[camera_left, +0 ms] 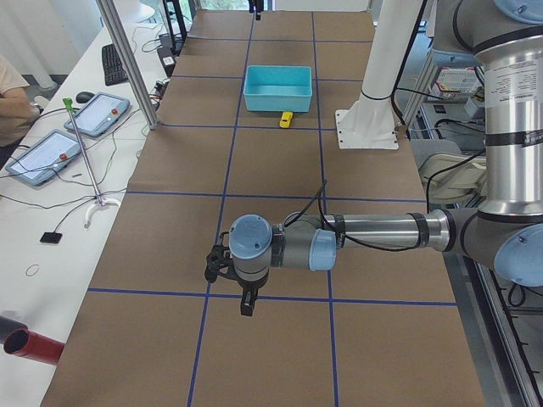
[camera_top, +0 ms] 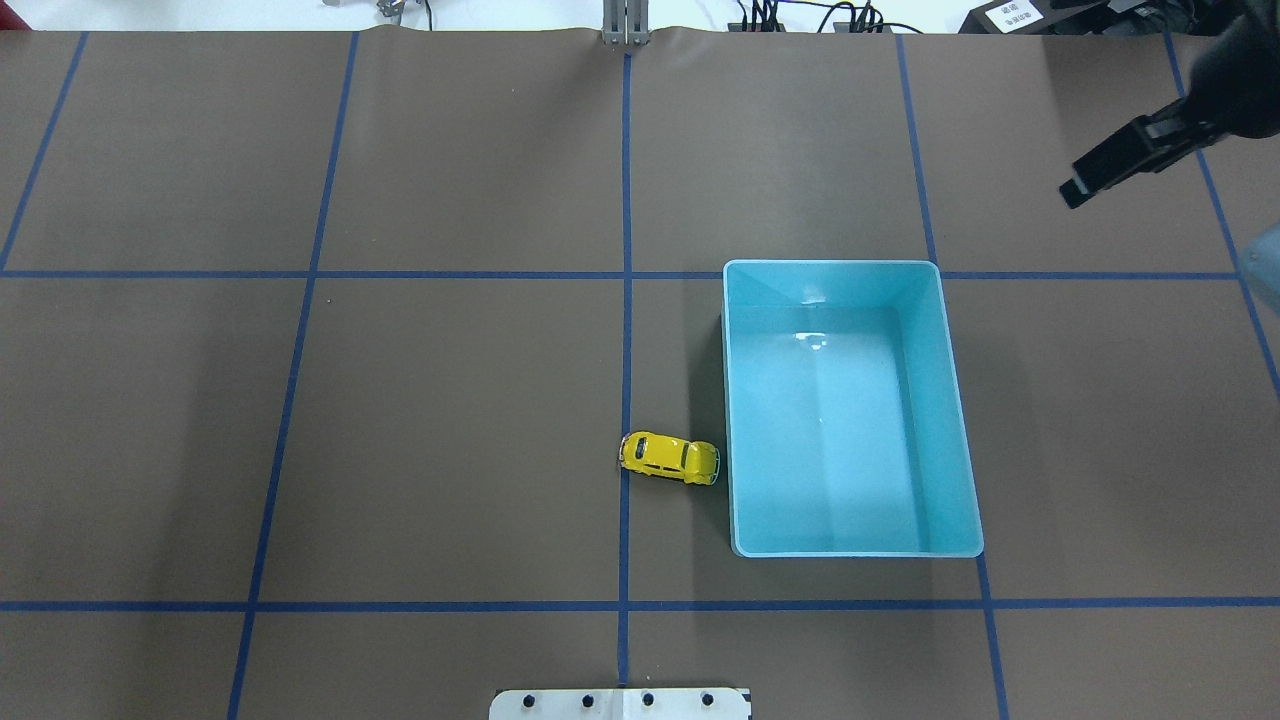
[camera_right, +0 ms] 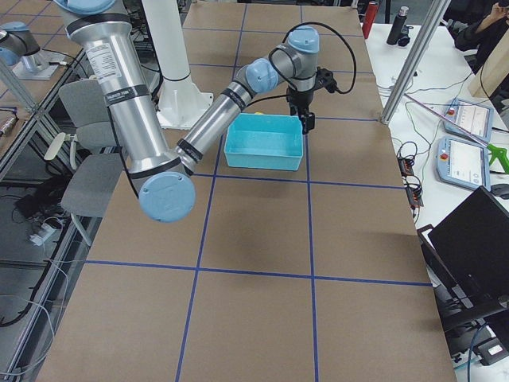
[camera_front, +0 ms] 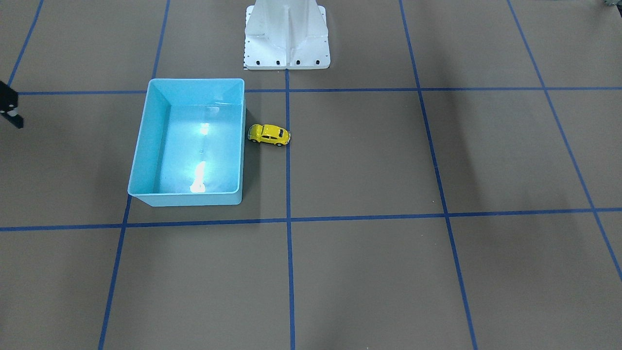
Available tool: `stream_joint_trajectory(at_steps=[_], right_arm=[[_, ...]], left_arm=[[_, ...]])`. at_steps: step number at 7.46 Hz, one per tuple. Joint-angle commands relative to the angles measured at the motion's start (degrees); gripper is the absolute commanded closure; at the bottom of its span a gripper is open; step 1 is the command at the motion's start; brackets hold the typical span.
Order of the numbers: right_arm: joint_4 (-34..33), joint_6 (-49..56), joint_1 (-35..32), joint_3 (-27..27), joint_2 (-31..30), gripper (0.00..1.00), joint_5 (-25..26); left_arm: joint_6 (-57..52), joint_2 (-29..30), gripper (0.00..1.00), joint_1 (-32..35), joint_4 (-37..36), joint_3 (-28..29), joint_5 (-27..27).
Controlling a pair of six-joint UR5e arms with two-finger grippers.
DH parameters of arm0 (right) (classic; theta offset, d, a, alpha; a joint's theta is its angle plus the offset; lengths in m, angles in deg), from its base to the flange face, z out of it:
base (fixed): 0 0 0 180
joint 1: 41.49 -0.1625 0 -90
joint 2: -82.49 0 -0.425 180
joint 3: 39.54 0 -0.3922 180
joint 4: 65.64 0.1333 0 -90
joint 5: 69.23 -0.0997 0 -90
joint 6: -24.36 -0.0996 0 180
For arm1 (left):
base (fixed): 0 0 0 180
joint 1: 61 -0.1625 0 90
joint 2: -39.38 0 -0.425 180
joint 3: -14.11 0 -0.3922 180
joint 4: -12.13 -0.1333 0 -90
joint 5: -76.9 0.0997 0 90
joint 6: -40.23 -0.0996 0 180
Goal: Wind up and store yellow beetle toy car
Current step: 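Reach the right gripper down over the car beside the bin while the left arm withdraws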
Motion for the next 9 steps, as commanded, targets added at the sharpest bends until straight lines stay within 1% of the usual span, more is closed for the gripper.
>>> stream_joint_trajectory(at_steps=[1, 2, 4, 5, 6, 8, 9], right_arm=[[0.01, 1.83, 11.67, -0.13, 8.87, 0.0, 6.58], [0.01, 5.33, 15.9, -0.22, 10.99, 0.0, 7.57], [0.8, 12.0, 25.39, 1.0, 15.39, 0.0, 15.8], [0.89, 13.79, 28.74, 2.32, 16.54, 0.0, 16.37], [3.24, 14.06, 30.77, 4.77, 17.5, 0.0, 16.63], [7.29, 14.77, 35.86, 7.94, 16.99, 0.0, 21.88], [9.65, 17.55, 37.8, 10.39, 16.73, 0.0, 23.39]], left_arm=[[-0.58, -0.48, 0.0, 0.15, -0.3, 0.23, 0.38], [-0.58, -0.75, 0.0, 0.23, -0.3, 0.23, 0.46], [-0.58, -0.75, 0.0, 0.23, -0.3, 0.23, 0.55], [-0.66, -0.84, 0.0, 0.23, -0.3, 0.41, 0.64], [-0.66, -0.84, 0.0, 0.15, -0.3, 0.58, 0.64], [-0.58, -0.75, 0.0, 0.15, -0.39, 0.67, 0.64], [-0.66, -0.75, 0.0, 0.15, -0.3, 0.67, 0.64]])
